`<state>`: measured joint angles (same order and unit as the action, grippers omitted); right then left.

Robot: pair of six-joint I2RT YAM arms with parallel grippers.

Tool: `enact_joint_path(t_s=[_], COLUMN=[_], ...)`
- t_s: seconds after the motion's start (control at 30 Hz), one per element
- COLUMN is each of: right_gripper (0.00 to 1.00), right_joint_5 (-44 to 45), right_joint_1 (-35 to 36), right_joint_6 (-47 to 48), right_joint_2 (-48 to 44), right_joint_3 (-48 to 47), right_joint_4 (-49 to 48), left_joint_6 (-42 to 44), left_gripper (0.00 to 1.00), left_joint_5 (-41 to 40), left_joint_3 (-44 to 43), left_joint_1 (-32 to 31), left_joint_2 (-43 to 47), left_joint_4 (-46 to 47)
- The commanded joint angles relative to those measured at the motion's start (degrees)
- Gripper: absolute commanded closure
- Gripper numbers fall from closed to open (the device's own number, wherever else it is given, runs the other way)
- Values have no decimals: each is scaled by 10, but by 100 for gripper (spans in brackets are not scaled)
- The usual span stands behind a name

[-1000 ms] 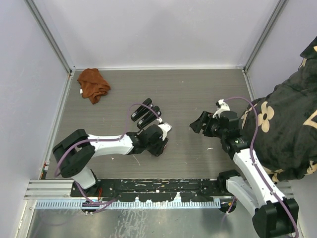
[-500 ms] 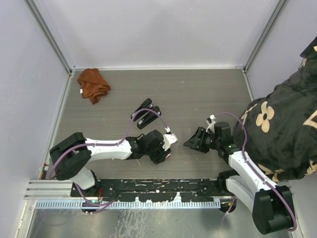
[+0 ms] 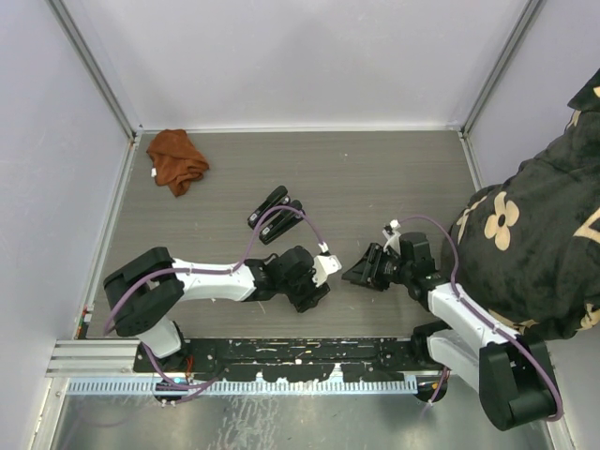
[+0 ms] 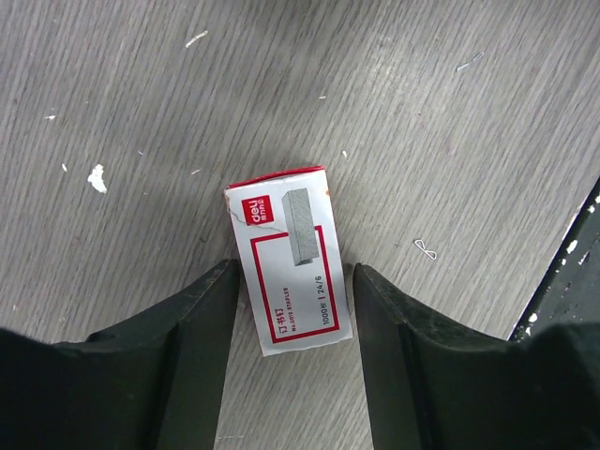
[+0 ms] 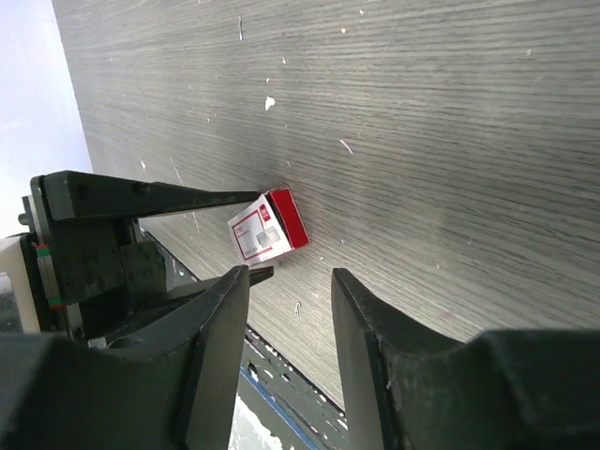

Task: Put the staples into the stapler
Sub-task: Move the staple box to the center of the board.

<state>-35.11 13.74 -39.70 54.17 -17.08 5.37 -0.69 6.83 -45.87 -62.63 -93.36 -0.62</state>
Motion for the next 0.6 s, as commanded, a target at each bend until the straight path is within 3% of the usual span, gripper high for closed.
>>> enact_joint_path(t_s=[0.0, 0.17, 0.57], right_gripper=[56, 56, 66], right_joint_5=[-14, -34, -40], right_joint_1=[17, 52, 88], right_joint_6=[-10, 7, 0], right_joint_2=[33, 98, 209], right_joint_3=[0, -14, -30], right_joint_4=[-65, -108, -195], left_joint_6=[-5, -5, -2], left_gripper=[51, 61, 65], left_joint_5=[11, 23, 18], left_joint_3=[18, 21, 28], left_joint_1=[-4, -5, -8], left_joint_2=[10, 6, 10], left_joint_4=[37, 45, 55])
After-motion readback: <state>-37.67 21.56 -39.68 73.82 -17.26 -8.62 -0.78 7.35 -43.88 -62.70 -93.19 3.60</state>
